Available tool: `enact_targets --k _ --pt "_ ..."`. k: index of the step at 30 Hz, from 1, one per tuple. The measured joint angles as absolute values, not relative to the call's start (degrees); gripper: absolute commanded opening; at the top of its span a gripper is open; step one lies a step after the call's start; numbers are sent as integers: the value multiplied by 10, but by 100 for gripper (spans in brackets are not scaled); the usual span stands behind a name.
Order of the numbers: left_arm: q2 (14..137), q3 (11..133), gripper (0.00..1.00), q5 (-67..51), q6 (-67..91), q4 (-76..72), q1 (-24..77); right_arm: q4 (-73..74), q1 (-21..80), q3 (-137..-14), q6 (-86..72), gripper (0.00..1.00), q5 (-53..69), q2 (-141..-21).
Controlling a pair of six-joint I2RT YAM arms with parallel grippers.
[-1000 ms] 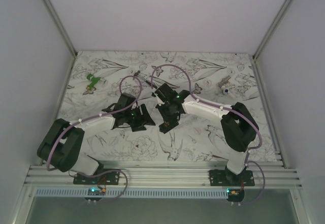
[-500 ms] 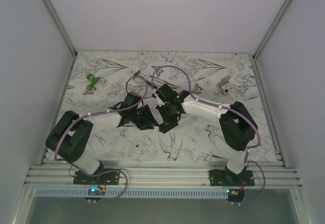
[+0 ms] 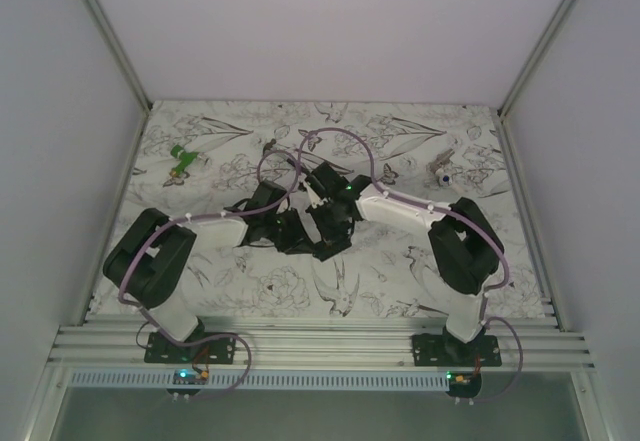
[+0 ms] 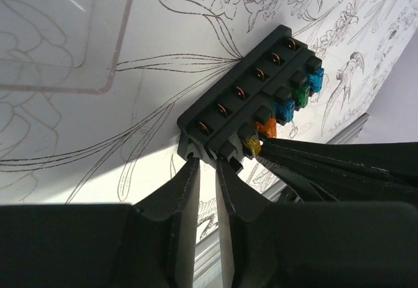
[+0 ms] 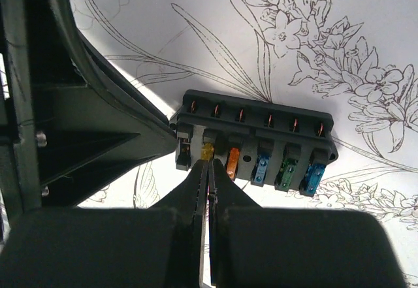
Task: Snap on the fuse box
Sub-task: Install the fuse at the fuse box base.
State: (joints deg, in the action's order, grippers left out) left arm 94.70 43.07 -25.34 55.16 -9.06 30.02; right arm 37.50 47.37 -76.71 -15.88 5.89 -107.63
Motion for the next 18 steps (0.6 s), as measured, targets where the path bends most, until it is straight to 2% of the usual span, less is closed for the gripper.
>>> enact_targets --k 18 --pt "964 428 14 -271 571 -132 300 388 455 -774 -182 0 48 -1089"
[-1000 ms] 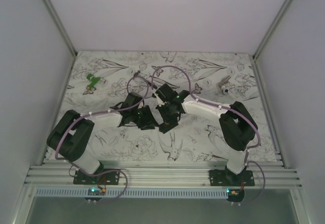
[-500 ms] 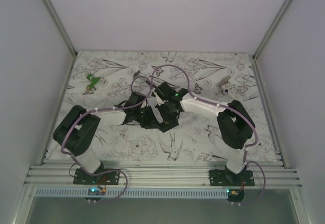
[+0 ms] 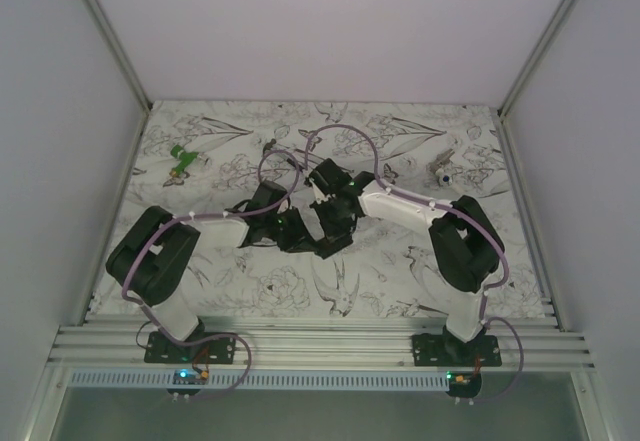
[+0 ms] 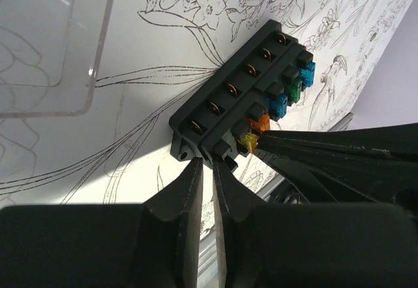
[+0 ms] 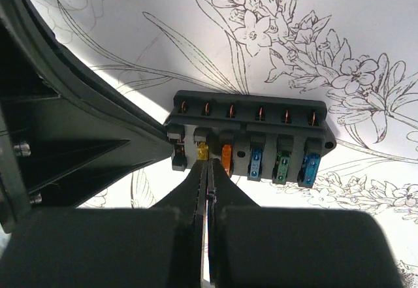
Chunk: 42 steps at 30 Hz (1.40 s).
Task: Snap on the fuse box
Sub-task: Install the fuse at the fuse box base.
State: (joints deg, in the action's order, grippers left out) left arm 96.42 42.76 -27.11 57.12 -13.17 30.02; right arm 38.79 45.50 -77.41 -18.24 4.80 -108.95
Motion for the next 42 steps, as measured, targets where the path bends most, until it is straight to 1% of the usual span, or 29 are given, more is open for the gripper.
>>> enact_targets --k 7,23,42 --pt "964 416 14 -272 579 -154 300 386 452 -773 -189 0 48 -1092" --pt "964 416 13 -272 583 -155 300 411 467 -803 -191 0 33 -1115" --pt "962 409 13 -272 587 -166 300 413 467 -802 -202 0 21 -1116"
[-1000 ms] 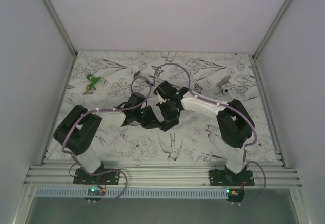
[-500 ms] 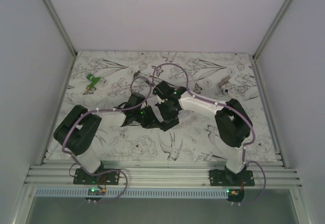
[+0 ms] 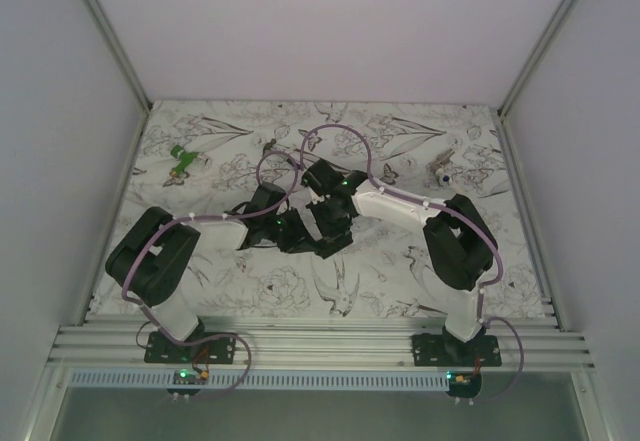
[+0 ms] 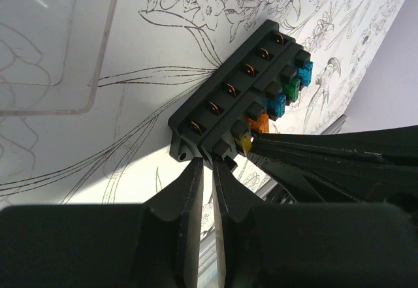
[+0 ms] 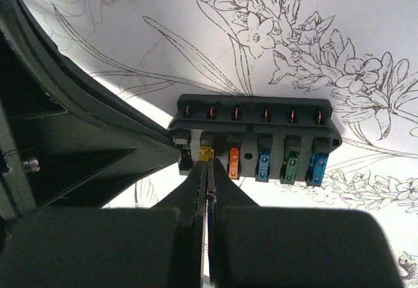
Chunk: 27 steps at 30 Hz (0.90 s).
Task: Snap on the fuse box
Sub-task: Install the fuse at the fuse box base.
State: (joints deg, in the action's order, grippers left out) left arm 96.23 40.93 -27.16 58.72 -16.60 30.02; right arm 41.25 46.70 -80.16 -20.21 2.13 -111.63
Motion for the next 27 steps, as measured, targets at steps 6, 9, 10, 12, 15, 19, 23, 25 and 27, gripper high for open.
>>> enact_targets --k 6,9,10,12,15,19,23,25,27 --pt "961 408 13 -271 588 -167 300 412 467 -801 -206 0 20 -1116" --pt "959 405 13 -269 589 -170 300 400 467 -788 -211 0 18 -1106" --pt "959 404 13 -269 589 -171 300 393 467 -781 -213 0 17 -1100" --pt "959 404 13 -269 589 -171 301 375 467 -761 -216 0 10 -1086" --pt "958 404 13 -269 590 -171 301 359 470 -745 -218 0 -5 -1072" --pt "957 395 13 -256 587 -160 306 354 480 -743 -218 0 -25 -1071" --pt "957 385 13 -252 587 -141 308 357 493 -752 -214 0 -48 -1077" --pt "957 385 13 -252 587 -141 309 352 499 -764 -212 0 -63 -1086" --pt "957 385 13 -252 588 -141 309 344 504 -775 -213 0 -78 -1096"
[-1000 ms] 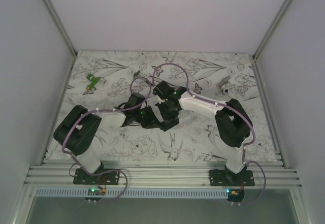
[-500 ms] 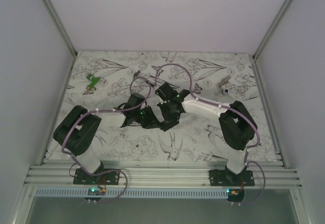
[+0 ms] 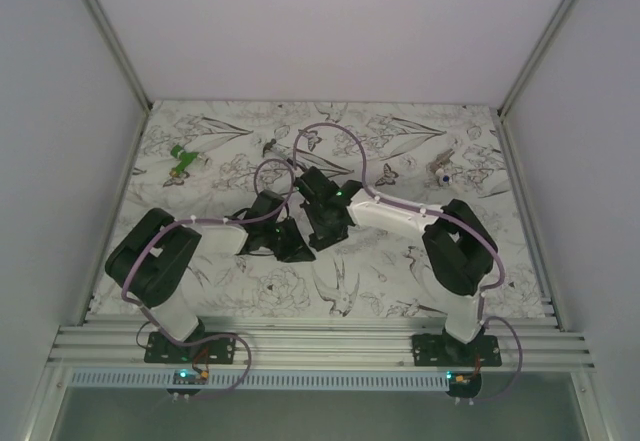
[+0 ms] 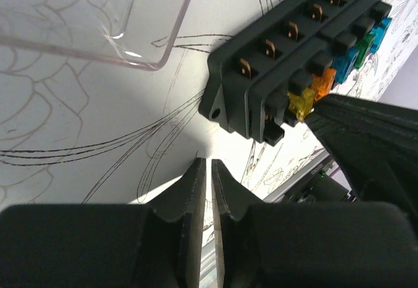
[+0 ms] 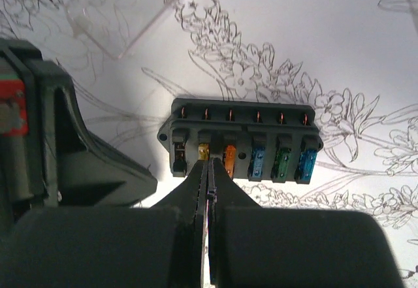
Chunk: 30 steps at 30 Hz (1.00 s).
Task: Snap on the fuse box
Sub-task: Install the fuse at the fuse box base.
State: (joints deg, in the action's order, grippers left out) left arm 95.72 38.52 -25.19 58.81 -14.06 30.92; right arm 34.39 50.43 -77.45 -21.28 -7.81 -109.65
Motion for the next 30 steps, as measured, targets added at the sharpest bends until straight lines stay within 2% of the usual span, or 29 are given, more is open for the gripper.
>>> enact_targets --k 11,19,24,30 --pt "954 384 16 -247 594 -139 307 315 512 -804 -215 0 -135 -1128" --pt "910 350 23 -229 589 -133 289 298 516 -809 -200 0 -155 -1135" --pt "863 322 26 -213 584 -115 277 269 515 -770 -192 0 -139 -1102" --pt "809 311 32 -208 576 -94 276 308 519 -720 -188 0 -98 -1046"
